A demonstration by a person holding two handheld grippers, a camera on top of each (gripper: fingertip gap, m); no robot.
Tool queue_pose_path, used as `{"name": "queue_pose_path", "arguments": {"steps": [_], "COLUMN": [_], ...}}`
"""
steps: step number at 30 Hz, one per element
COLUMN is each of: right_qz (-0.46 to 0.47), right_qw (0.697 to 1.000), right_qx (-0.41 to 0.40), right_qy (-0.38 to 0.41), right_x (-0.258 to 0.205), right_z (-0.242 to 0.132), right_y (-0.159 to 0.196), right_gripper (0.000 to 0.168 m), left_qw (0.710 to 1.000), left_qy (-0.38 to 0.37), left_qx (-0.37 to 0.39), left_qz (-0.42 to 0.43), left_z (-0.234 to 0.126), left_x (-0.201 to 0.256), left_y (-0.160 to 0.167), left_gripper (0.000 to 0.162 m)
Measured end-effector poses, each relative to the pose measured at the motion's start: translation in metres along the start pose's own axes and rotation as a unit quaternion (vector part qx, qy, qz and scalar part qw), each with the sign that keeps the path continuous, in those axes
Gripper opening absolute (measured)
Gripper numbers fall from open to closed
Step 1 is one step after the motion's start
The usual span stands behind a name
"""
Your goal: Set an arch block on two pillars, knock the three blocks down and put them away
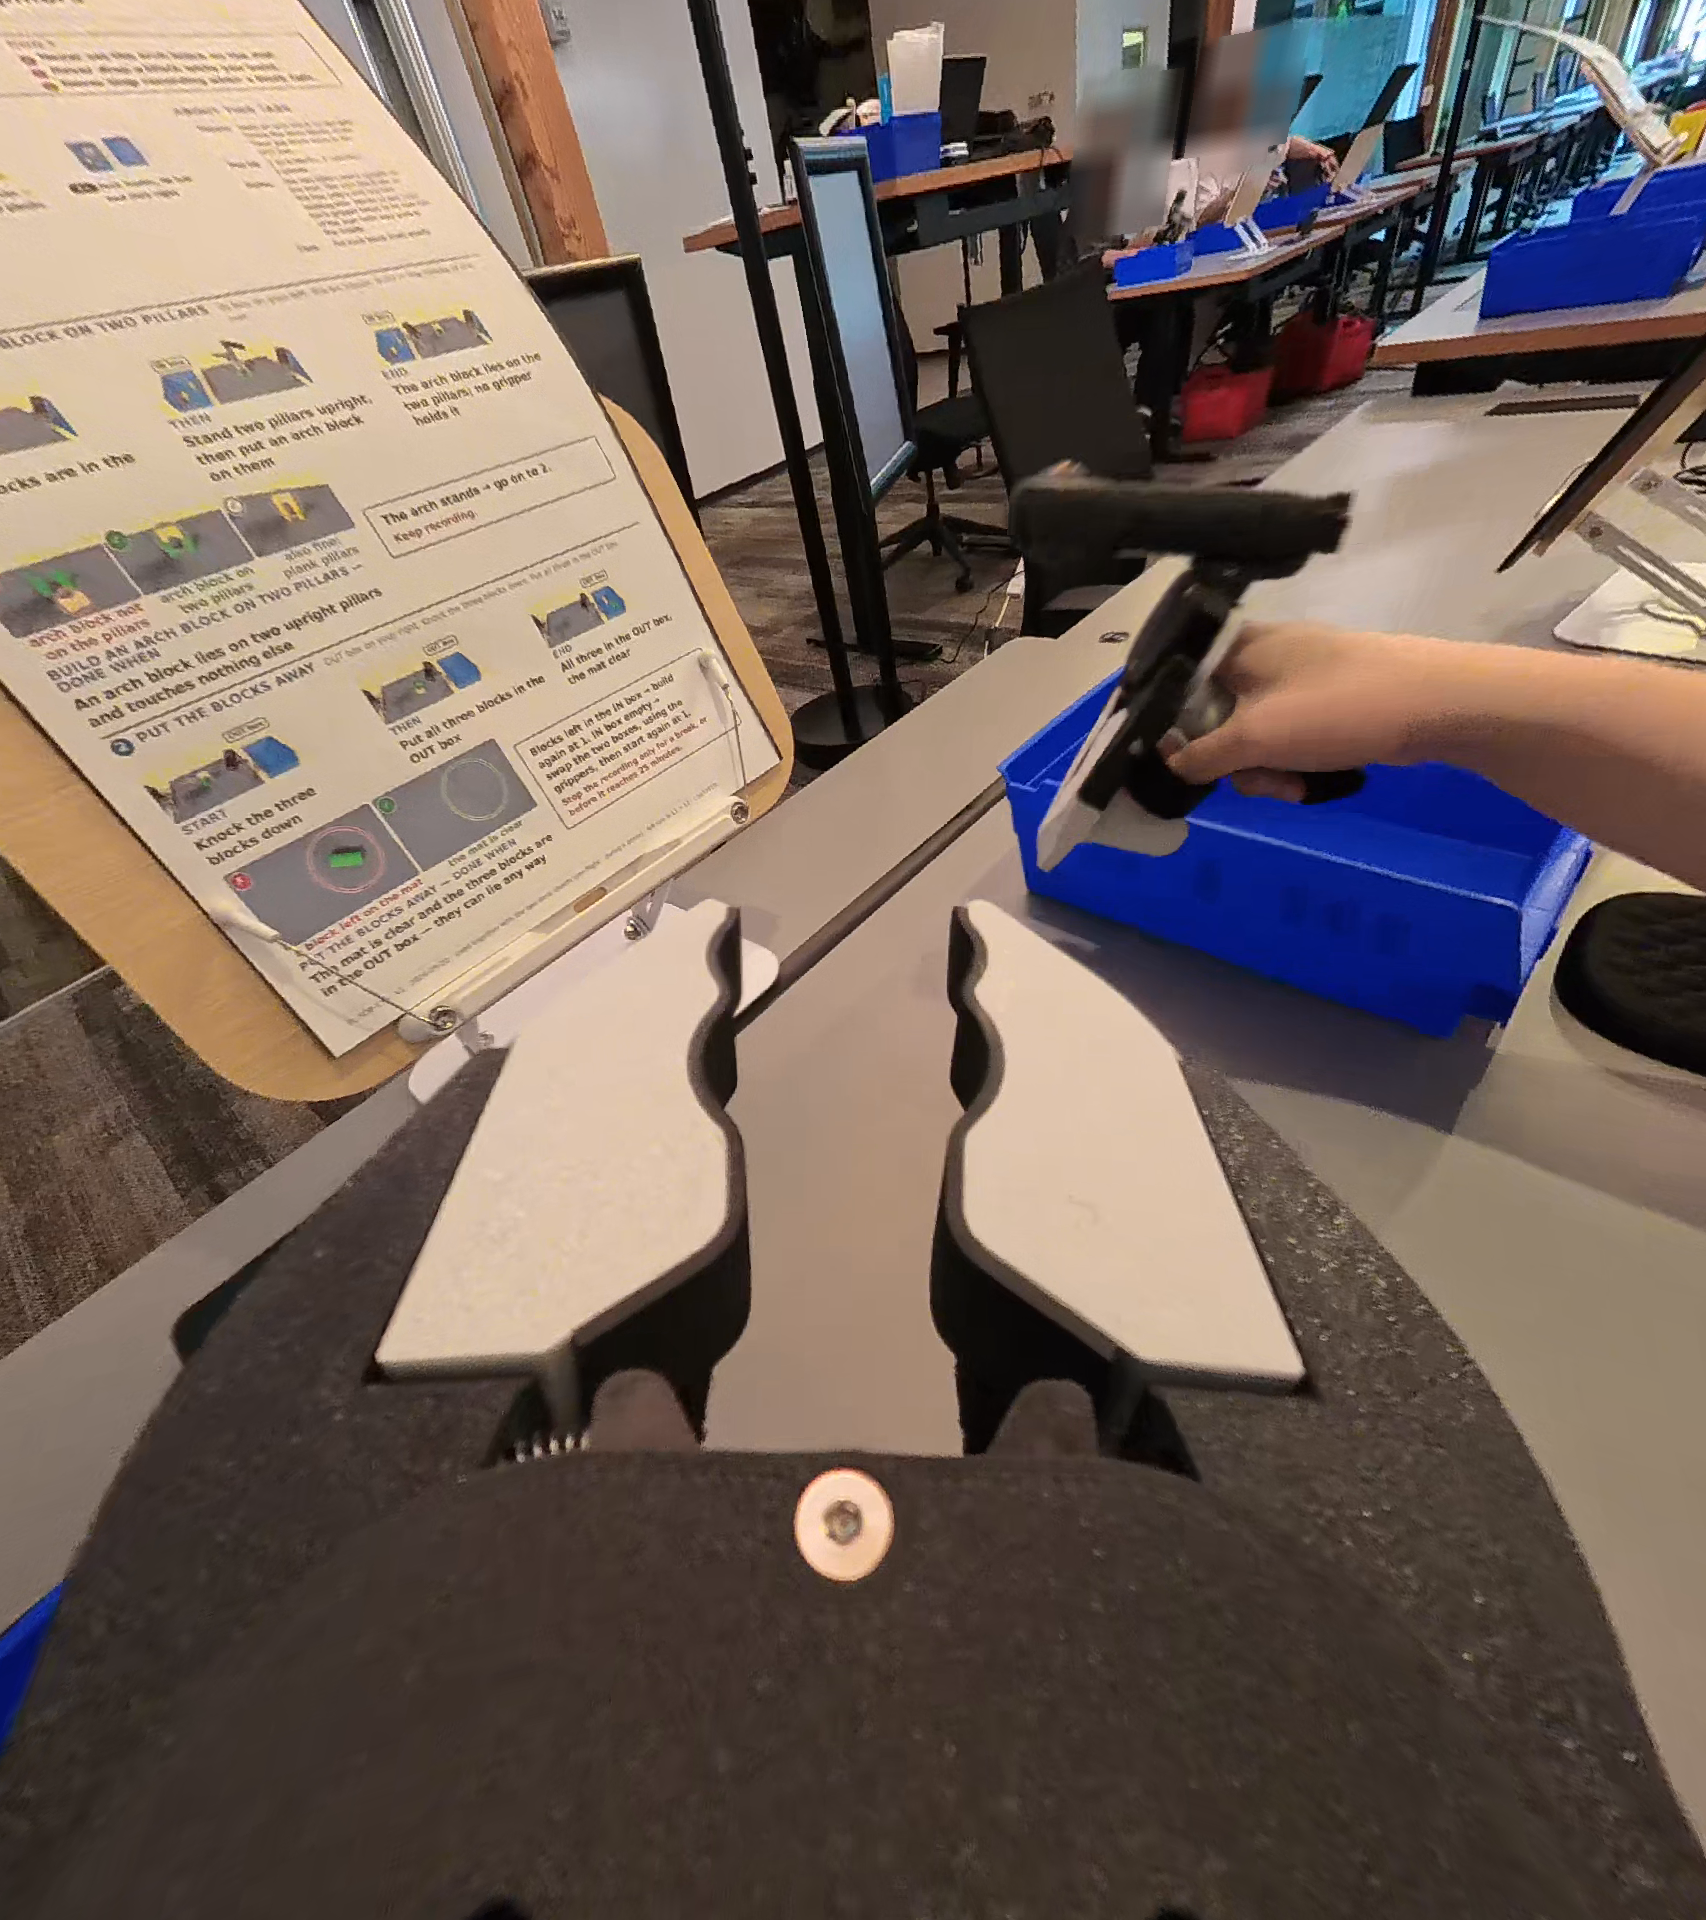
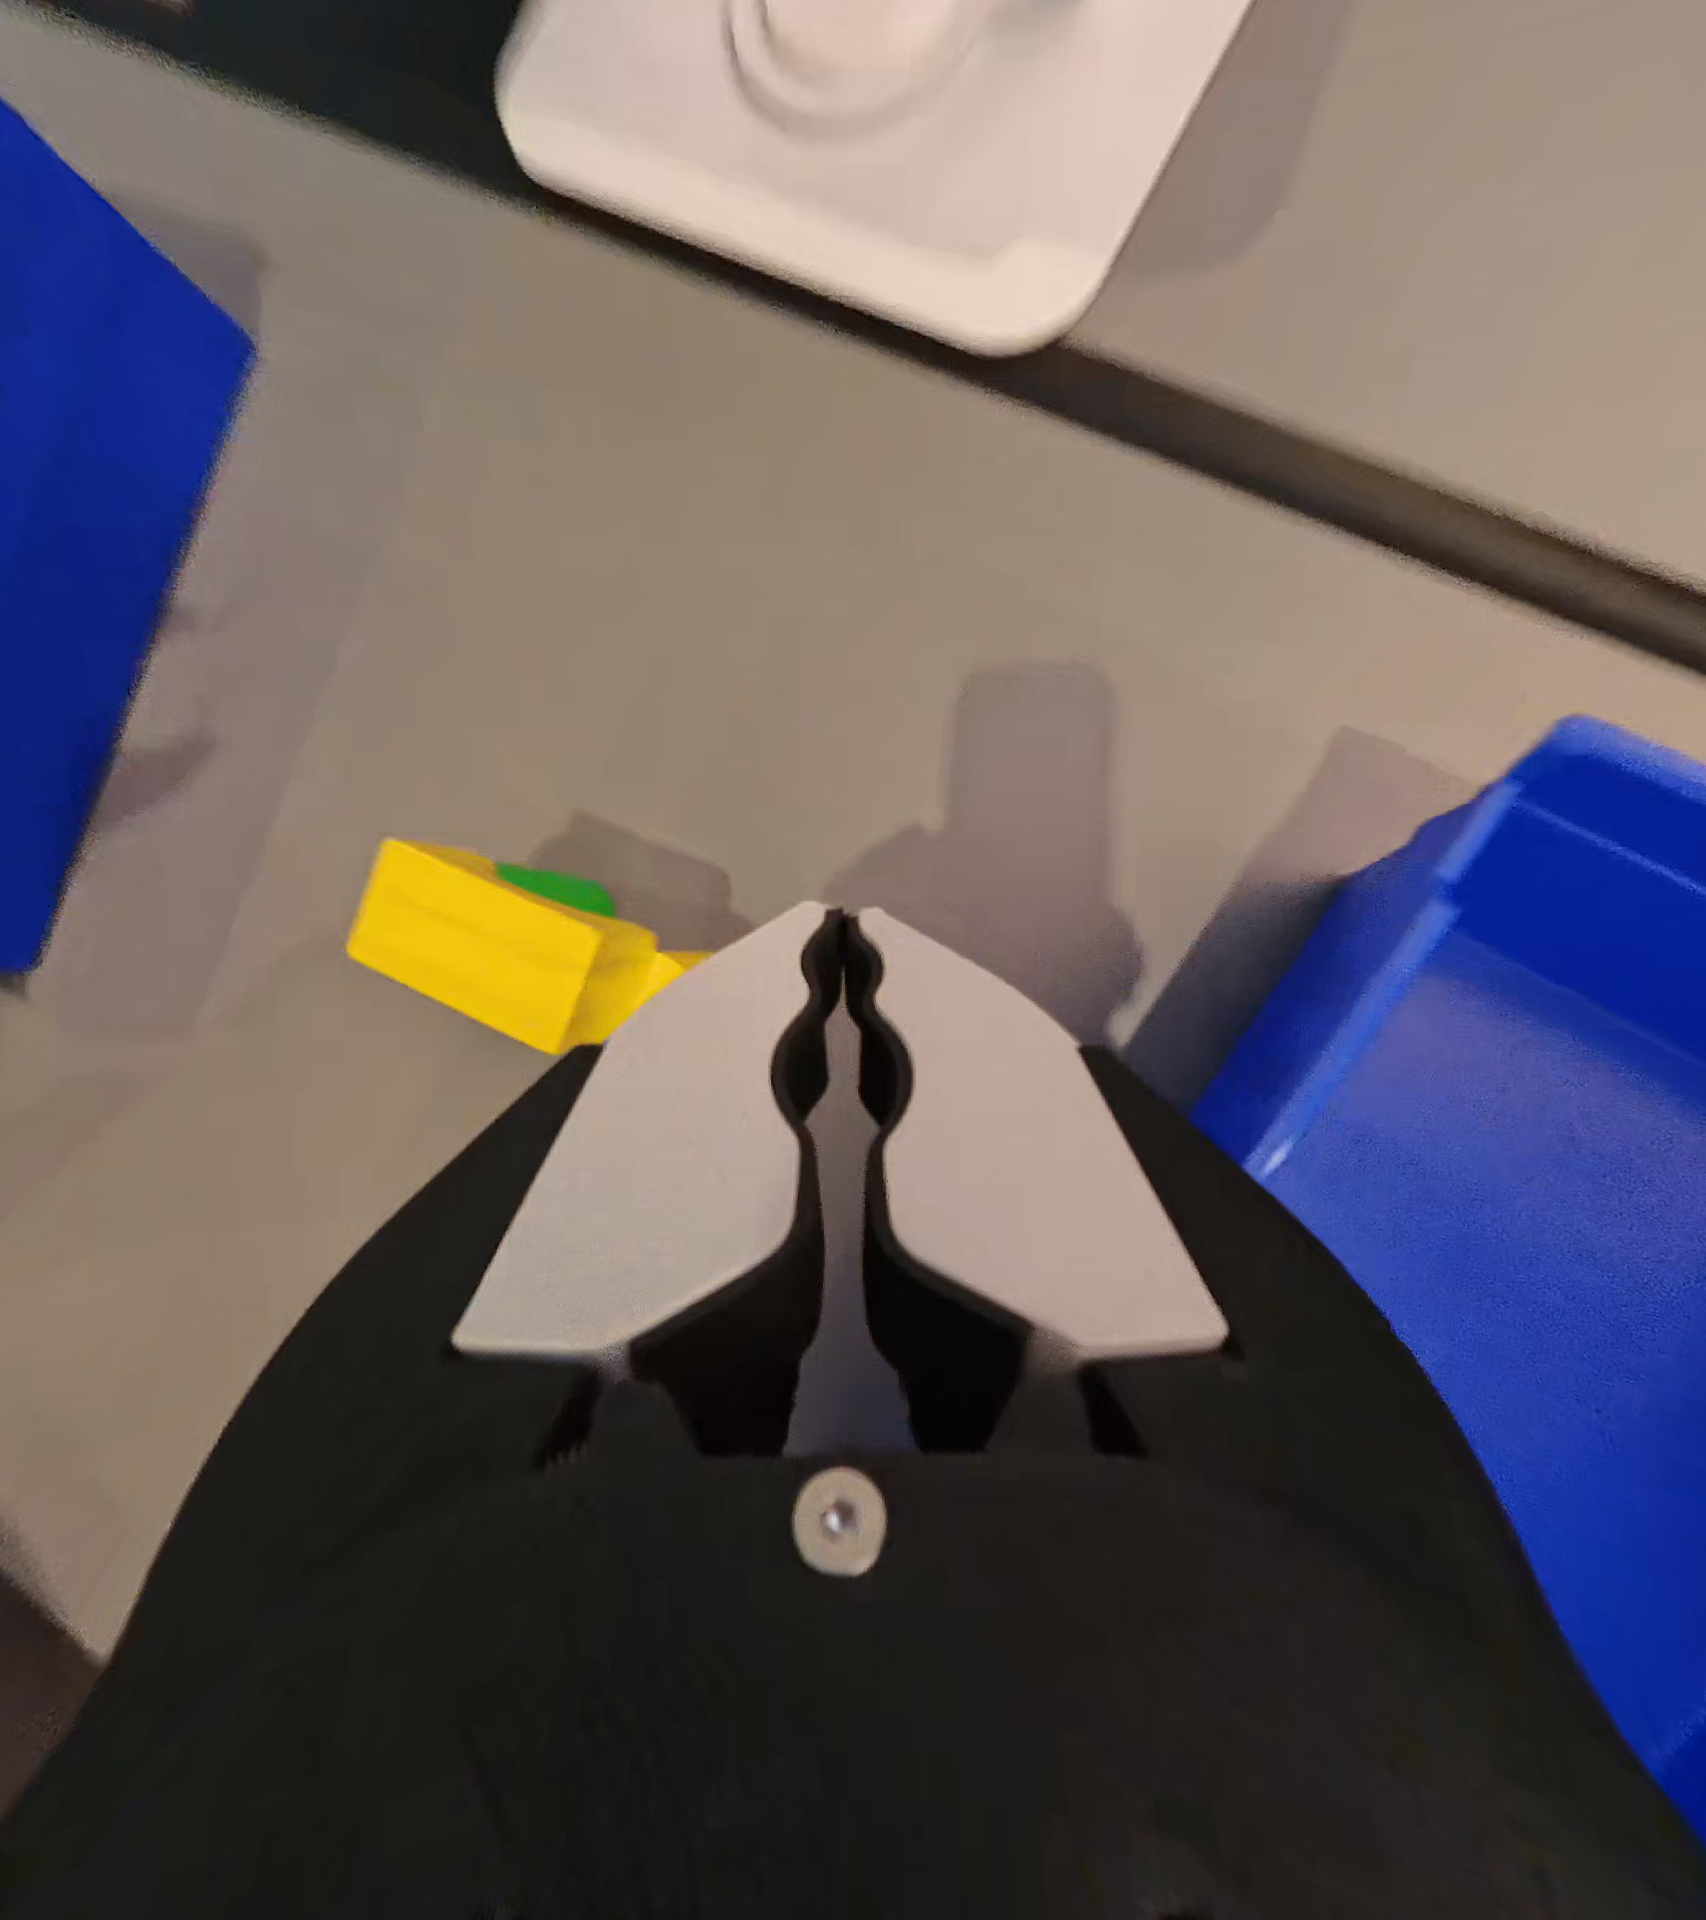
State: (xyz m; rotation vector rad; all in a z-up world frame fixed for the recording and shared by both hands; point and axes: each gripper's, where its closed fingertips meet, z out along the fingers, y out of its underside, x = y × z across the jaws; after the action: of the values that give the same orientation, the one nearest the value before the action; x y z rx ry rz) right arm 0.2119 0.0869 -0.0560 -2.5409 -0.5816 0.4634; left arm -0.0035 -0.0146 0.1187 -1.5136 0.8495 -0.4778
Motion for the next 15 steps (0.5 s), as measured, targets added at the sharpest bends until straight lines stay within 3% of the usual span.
{"name": "queue_pose_path", "arguments": {"steps": [3, 15], "right_qz": [-0.007, 0.0], "right_qw": [0.995, 0.984], "right_qx": [-0.09, -0.169], "right_qy": [0.033, 0.06], "right_x": [0.009, 0.014], "right_z": [0.028, 0.054], "right_y": [0.018, 0.036], "right_gripper": [0.001, 0.001], "left_qw": [1.0, 0.999], "left_qy": [-0.009, 0.015], "left_qx": [-0.014, -0.03], "left_qz": [0.005, -0.004], "left_z": [-0.002, -0.003], "left_x": [-0.007, -0.004], "left_y": [0.006, 0.011], "left_gripper": [0.039, 0.042]}}
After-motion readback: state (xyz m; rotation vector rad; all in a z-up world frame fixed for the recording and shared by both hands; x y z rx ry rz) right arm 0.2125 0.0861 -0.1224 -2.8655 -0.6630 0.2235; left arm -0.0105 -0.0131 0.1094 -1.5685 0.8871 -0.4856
